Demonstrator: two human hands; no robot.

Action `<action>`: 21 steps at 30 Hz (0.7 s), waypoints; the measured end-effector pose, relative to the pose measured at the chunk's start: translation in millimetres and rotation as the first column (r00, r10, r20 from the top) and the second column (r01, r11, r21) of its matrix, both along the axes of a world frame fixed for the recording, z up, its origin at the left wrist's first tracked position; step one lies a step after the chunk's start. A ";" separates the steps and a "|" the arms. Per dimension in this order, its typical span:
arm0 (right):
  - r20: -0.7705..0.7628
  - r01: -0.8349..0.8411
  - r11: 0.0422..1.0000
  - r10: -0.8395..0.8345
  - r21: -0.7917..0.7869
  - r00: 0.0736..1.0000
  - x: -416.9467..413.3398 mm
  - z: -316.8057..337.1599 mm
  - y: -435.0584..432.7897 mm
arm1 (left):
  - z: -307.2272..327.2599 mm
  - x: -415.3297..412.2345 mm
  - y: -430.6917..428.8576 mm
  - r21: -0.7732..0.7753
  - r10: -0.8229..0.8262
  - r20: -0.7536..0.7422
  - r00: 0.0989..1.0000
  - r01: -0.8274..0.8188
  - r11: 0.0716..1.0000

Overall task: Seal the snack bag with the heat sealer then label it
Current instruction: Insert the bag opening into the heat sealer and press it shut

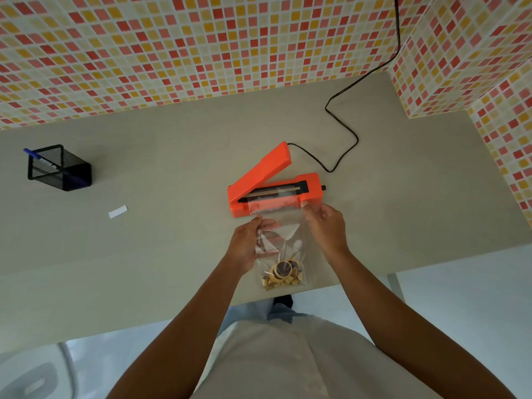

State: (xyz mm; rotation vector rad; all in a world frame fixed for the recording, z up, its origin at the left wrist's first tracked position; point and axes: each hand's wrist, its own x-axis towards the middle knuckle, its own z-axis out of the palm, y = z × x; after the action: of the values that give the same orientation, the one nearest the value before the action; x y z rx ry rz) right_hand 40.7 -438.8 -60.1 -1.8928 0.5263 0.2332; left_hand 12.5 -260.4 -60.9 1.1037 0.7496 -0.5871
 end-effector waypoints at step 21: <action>0.439 -0.096 0.995 0.072 0.032 0.896 57.6 109.4 33.4 | -6.6 1.0 1.2 -0.002 0.016 0.007 1.000 -0.016 1.000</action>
State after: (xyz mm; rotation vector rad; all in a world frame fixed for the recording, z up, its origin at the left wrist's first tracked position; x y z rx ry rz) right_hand 98.3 -405.4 49.3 -1.8428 0.1298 -0.1244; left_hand 13.6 -259.2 -67.5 1.0961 0.7508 -0.5696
